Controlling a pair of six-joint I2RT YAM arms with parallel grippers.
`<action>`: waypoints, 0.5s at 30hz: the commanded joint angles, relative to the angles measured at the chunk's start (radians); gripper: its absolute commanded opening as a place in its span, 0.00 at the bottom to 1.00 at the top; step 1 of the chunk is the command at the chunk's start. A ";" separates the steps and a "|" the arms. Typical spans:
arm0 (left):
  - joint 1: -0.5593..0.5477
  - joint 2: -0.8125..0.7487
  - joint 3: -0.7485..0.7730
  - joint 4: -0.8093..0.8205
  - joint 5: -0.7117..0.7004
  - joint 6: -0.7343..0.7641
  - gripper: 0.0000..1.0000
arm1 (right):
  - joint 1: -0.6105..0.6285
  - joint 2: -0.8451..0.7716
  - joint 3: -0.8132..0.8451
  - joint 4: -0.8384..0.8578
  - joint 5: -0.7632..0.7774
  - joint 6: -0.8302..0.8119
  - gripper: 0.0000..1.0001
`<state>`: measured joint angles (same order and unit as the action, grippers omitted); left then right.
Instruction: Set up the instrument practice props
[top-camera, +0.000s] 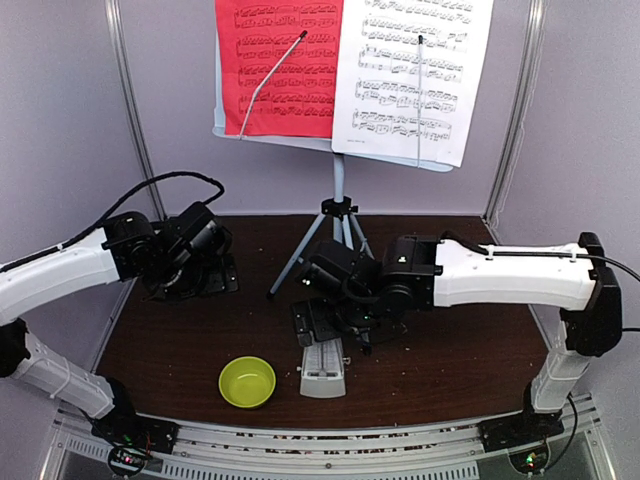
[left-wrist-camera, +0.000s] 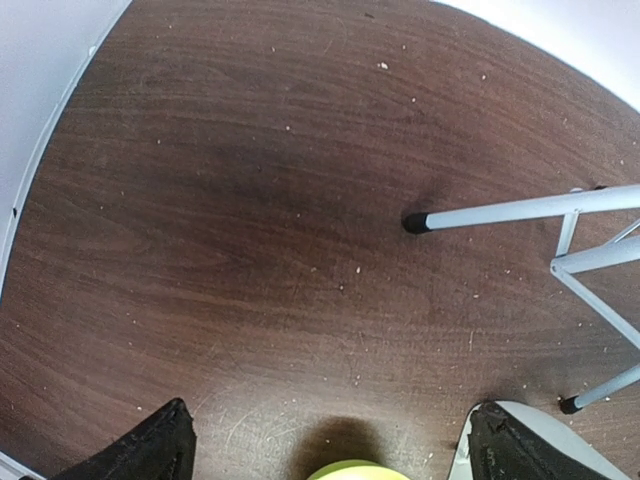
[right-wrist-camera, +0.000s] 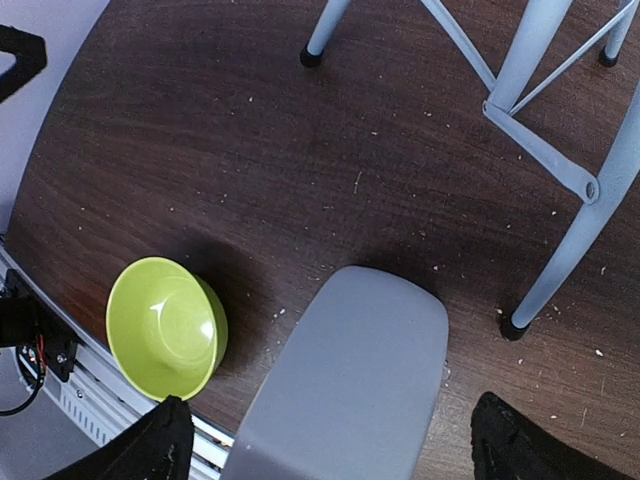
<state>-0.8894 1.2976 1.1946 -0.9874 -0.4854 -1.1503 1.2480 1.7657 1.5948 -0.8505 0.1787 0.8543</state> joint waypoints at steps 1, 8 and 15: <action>0.007 -0.011 -0.012 0.058 -0.049 0.026 0.98 | 0.004 0.032 0.010 -0.021 0.026 0.067 0.94; 0.015 0.006 -0.023 0.058 -0.031 0.032 0.98 | 0.003 0.071 0.017 -0.078 0.090 0.149 0.82; 0.020 0.005 -0.012 0.079 -0.031 0.123 0.98 | -0.011 0.041 -0.007 -0.056 0.108 0.146 0.62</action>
<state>-0.8795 1.3014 1.1824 -0.9569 -0.5022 -1.1034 1.2499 1.8320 1.5993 -0.8829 0.2253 0.9939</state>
